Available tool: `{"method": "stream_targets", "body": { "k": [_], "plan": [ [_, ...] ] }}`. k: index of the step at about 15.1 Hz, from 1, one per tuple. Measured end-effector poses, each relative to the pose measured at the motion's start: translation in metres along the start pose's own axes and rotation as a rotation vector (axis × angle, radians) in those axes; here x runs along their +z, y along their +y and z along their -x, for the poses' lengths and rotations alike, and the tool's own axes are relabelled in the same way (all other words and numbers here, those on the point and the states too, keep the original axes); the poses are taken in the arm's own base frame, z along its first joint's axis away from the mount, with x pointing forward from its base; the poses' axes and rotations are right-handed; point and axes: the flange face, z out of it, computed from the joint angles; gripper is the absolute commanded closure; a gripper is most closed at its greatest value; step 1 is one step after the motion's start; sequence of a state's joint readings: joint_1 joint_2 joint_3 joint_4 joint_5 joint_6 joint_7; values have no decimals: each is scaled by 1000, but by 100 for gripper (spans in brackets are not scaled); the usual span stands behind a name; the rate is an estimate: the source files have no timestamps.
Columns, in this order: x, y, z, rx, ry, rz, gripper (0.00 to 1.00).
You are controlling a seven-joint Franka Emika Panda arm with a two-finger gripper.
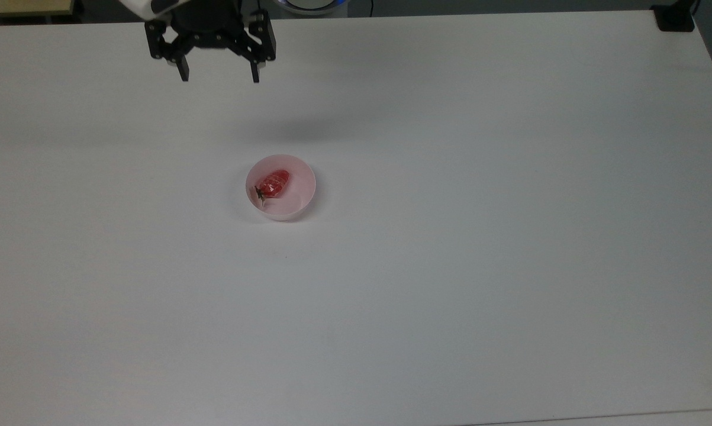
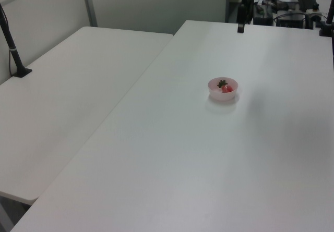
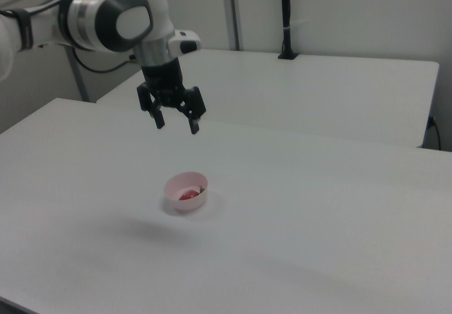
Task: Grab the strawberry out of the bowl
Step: 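Move the open gripper down toward the pink bowl, then lower the gripper into the pink bowl around the strawberry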
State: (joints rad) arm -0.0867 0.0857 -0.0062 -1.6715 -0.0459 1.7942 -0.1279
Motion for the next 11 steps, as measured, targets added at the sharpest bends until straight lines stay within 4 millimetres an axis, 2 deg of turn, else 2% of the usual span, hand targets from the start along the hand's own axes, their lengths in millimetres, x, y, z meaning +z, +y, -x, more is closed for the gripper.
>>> {"method": "stream_targets", "body": {
  "k": [3, 6, 7, 11],
  "plan": [
    [42, 0, -15, 74, -13, 2, 0],
    [88, -1, -29, 114, -56, 1, 14],
    [106, -5, -33, 134, -80, -1, 13],
    [151, -33, -47, 276, -77, 8, 12]
  ]
}}
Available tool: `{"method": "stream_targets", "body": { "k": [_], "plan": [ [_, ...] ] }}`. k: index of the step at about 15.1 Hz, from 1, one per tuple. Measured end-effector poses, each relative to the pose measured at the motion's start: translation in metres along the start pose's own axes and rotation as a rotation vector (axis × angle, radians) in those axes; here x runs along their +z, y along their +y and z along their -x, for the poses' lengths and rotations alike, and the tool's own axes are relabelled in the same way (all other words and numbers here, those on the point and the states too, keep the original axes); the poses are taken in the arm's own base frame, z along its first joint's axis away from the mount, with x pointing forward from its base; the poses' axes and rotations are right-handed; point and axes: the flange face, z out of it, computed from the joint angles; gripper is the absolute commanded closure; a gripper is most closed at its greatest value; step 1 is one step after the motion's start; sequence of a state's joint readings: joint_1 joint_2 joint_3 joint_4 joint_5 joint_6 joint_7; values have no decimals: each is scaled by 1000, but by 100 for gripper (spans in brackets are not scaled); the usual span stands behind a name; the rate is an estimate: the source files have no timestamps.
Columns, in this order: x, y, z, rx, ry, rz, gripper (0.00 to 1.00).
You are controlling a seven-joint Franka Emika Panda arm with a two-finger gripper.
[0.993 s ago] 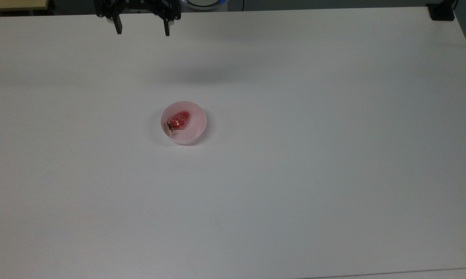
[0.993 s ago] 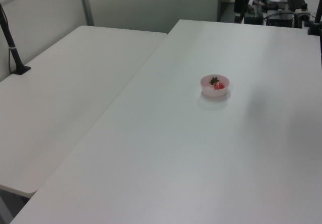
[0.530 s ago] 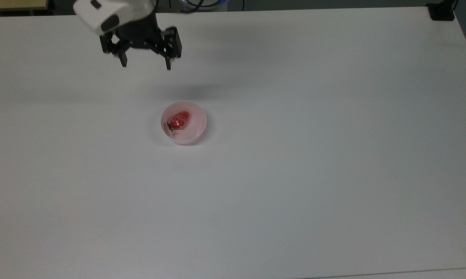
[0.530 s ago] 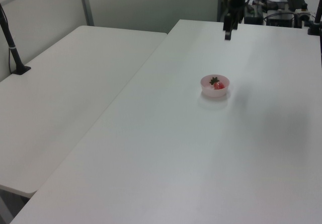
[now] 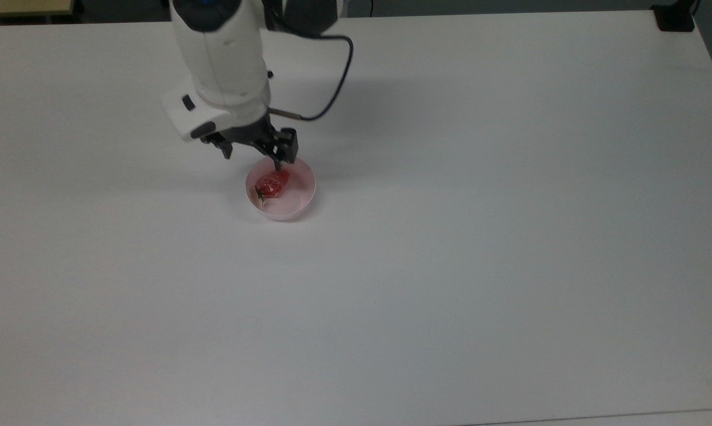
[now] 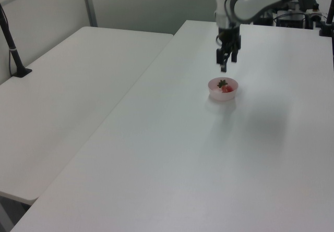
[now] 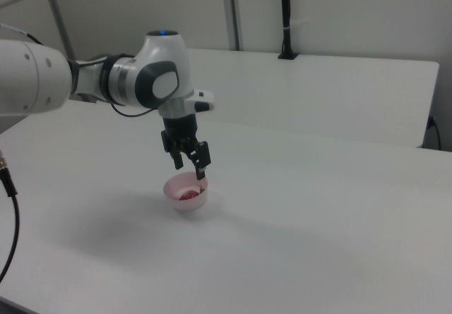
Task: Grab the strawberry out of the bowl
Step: 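Lower the gripper into the pink bowl around the strawberry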
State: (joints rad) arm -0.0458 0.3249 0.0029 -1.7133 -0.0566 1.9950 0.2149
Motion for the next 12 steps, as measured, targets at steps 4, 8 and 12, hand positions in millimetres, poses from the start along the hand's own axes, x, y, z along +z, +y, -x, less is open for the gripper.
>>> {"method": "stream_targets", "body": {
  "k": [4, 8, 12],
  "plan": [
    [25, -19, -4, 150, -1, 6, 19],
    [32, -19, -5, 270, -10, 9, 19],
    [49, -21, -10, 302, -1, 4, 19]
  ]
}}
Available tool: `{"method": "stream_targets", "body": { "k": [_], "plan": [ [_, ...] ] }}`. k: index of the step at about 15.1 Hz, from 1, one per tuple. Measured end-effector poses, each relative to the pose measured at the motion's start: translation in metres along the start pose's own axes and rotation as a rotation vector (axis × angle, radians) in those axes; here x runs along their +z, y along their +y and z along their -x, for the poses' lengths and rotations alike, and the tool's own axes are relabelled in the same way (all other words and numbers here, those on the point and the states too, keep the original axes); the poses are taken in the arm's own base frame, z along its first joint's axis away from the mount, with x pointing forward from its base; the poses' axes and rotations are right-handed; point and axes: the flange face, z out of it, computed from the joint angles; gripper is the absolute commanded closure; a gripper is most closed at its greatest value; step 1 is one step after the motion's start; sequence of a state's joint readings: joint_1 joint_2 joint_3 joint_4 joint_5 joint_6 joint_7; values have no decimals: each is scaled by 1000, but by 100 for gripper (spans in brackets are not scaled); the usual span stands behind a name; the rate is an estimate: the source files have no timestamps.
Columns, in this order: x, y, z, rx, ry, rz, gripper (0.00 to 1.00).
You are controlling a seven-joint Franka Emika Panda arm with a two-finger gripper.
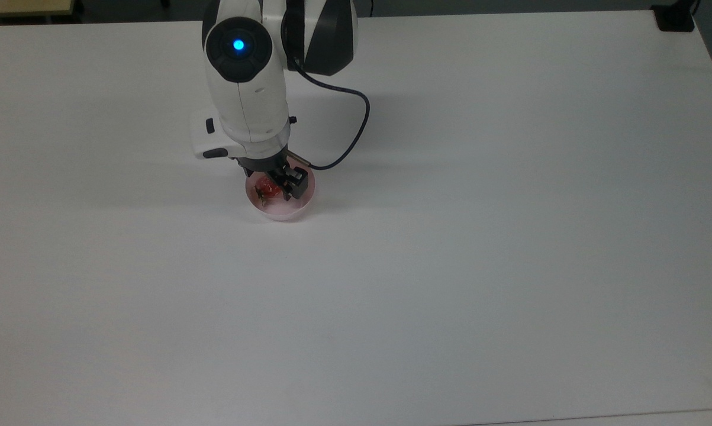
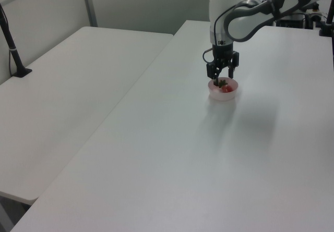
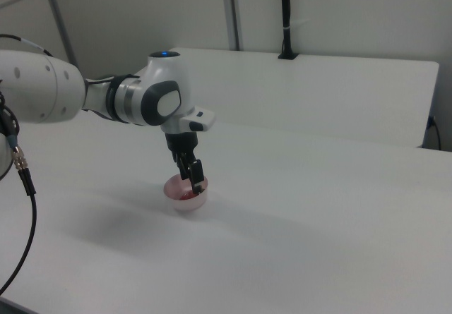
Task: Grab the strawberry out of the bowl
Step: 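Lower the gripper into the pink bowl around the strawberry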
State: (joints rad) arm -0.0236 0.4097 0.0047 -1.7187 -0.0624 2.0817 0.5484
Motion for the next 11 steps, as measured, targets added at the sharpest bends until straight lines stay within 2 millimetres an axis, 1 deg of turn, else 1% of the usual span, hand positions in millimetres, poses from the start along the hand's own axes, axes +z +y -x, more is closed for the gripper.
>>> {"method": "stream_targets", "body": {
  "k": [4, 5, 8, 11],
  "plan": [
    [20, -6, -4, 42, 13, -11, 19],
    [24, -7, -4, 45, 11, -11, 22],
    [33, -14, 0, 42, -3, -9, 26],
    [36, -17, 3, 35, -8, -9, 40]
  ]
}}
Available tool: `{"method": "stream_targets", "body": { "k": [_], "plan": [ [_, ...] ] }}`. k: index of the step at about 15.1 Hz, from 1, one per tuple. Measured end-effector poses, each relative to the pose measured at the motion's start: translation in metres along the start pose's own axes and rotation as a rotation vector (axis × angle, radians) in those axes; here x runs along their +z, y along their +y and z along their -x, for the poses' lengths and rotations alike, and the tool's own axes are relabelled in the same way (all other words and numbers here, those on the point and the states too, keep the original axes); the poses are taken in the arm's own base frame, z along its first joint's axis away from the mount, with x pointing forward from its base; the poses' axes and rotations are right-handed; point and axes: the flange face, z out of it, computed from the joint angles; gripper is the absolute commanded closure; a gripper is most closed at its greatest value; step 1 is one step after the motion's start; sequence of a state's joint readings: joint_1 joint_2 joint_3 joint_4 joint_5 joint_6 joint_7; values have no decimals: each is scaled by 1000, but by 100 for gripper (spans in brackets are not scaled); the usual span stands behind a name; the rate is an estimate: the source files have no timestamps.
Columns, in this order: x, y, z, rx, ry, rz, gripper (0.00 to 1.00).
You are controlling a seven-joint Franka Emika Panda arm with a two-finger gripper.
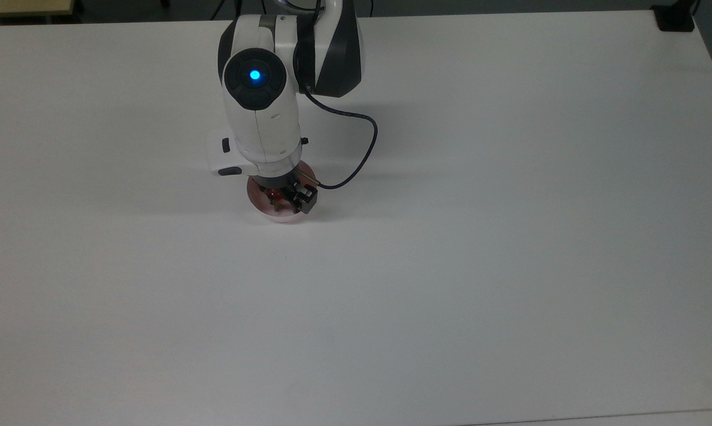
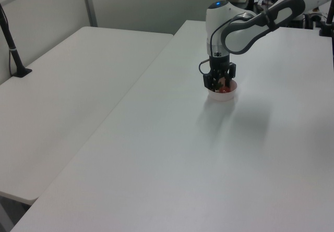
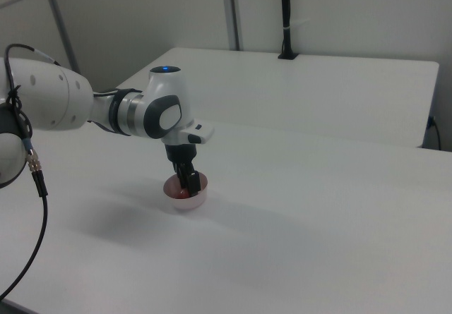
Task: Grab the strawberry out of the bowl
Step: 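Lower the gripper into the pink bowl around the strawberry, then close the gripper on the red strawberry inside the bowl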
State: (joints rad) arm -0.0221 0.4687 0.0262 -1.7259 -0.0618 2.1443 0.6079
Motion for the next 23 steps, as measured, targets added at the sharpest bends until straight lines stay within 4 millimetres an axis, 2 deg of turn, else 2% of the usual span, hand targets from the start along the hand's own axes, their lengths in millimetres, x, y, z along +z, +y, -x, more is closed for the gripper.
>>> {"method": "stream_targets", "body": {
  "k": [3, 8, 12, 14, 16, 20, 21, 23],
  "plan": [
    [3, 0, 2, -1, -5, 3, 47],
    [-5, -3, 3, -6, 6, -7, 48],
    [-35, -9, 5, -15, 44, -36, 48],
    [-50, -9, 7, -18, 61, -48, 42],
    [-48, -9, 9, -24, 56, -45, 38],
    [-30, -8, 14, -71, 30, -23, 25],
    [-27, -9, 15, -83, 27, -17, 25],
    [-21, -9, 17, -95, 22, -5, 35]
  ]
}}
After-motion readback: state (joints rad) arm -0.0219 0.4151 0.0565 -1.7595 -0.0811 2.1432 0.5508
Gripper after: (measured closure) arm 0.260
